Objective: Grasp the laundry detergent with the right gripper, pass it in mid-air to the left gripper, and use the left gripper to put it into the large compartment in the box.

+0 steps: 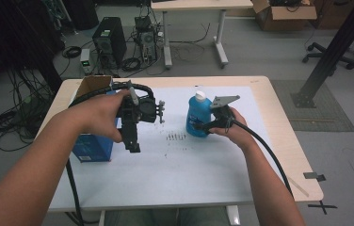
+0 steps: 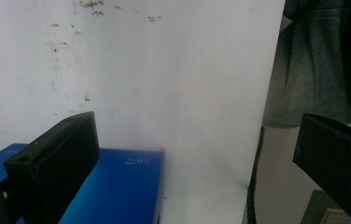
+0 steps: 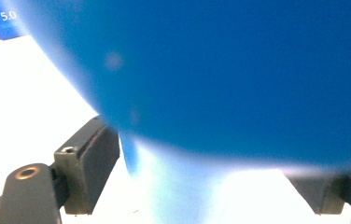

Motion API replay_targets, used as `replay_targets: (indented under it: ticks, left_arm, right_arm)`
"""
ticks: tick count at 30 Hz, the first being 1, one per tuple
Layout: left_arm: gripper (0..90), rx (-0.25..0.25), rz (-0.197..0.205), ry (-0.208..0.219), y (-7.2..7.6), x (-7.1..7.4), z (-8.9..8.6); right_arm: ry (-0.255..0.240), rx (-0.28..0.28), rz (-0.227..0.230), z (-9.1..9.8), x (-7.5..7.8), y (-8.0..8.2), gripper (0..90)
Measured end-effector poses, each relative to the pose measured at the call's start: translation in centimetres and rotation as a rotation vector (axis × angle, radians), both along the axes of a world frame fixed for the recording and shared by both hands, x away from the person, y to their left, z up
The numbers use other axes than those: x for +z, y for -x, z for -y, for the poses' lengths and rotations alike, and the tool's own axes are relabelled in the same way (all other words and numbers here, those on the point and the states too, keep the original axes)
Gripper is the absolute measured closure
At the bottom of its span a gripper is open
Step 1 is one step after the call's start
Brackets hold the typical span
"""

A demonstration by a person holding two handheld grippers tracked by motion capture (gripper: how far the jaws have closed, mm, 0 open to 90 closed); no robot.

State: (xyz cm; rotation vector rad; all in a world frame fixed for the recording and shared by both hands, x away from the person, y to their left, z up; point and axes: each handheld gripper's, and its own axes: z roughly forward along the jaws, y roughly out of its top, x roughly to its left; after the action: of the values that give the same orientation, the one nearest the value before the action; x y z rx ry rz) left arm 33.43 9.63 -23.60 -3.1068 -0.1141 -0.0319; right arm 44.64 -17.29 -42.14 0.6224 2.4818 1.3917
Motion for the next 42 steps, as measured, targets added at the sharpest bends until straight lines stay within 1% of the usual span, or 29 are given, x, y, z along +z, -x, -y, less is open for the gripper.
replay_targets:
  ticks: [3,11,16,21,22,25,26,33,42]
  left_arm:
    - [0.8,0.004,-0.001,0.001,-0.02,-0.07,-0.02]
    - [0.8,0.002,-0.004,0.0,-0.06,-0.19,0.07]
    - [0.8,0.002,-0.003,0.001,-0.13,-0.21,0.01]
    - [0.8,0.006,-0.006,0.004,-0.15,-0.23,-0.1]
    - [0.8,0.005,-0.004,0.004,-0.18,-0.22,-0.14]
    - [0.8,0.005,-0.003,0.006,-0.2,-0.17,-0.16]
    - [0.8,0.007,-0.004,0.006,-0.19,-0.16,-0.16]
    - [0.8,0.004,-0.004,0.008,-0.16,-0.13,0.0]
    - [0.8,-0.001,-0.001,0.007,-0.19,0.03,0.35]
  right_arm:
    - [-0.005,0.0,0.003,0.08,0.01,0.03,20.0]
    - [-0.01,0.002,0.009,0.14,-0.14,0.04,22.6]
    - [-0.027,0.006,0.005,0.13,-0.26,-0.03,24.2]
    - [-0.031,0.01,0.007,-0.07,-0.46,-0.13,28.3]
    - [-0.035,0.011,0.013,-0.05,-0.53,-0.15,32.8]
    - [-0.045,0.021,0.011,-0.06,-0.61,-0.15,37.5]
    - [-0.048,0.027,0.009,-0.06,-0.64,-0.15,40.7]
    - [-0.069,0.052,0.01,0.12,-0.85,-0.25,43.8]
    - [-0.06,0.06,0.016,0.12,-0.68,-0.26,45.8]
